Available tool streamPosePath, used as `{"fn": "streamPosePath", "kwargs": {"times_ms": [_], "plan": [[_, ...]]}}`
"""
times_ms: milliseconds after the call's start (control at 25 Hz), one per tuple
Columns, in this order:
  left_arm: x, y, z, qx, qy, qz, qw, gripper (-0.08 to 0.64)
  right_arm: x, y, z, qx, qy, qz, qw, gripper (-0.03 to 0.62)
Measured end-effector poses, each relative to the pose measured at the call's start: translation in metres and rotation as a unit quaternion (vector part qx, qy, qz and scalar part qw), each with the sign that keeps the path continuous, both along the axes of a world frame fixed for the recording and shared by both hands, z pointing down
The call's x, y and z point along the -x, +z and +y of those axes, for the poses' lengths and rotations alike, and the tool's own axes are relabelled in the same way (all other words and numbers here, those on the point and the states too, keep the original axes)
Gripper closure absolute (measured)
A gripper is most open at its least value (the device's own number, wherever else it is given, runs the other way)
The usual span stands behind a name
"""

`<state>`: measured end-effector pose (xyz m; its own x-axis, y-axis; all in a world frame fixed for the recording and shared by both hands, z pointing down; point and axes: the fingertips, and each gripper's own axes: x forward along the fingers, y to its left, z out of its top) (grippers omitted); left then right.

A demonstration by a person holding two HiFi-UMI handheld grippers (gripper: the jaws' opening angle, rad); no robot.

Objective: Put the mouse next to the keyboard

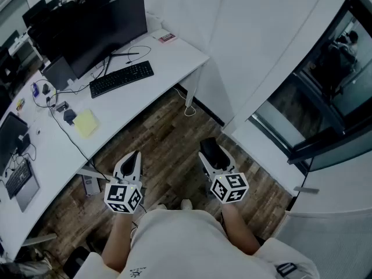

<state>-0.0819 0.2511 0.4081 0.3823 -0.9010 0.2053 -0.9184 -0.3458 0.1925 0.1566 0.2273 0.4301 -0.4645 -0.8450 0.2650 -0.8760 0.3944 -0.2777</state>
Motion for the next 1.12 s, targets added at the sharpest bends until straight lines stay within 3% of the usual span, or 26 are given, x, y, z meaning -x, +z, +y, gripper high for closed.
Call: {"fn": "streamPosePath", "kwargs": {"times_ms": [1120], "plan": [[-0.073,0.004,0.0,0.006,-0.012,-0.013,0.9998,0.549,-0.04,-0.008,-0.006,-0.015,-0.062,-0.019,0.998,0.29]]}}
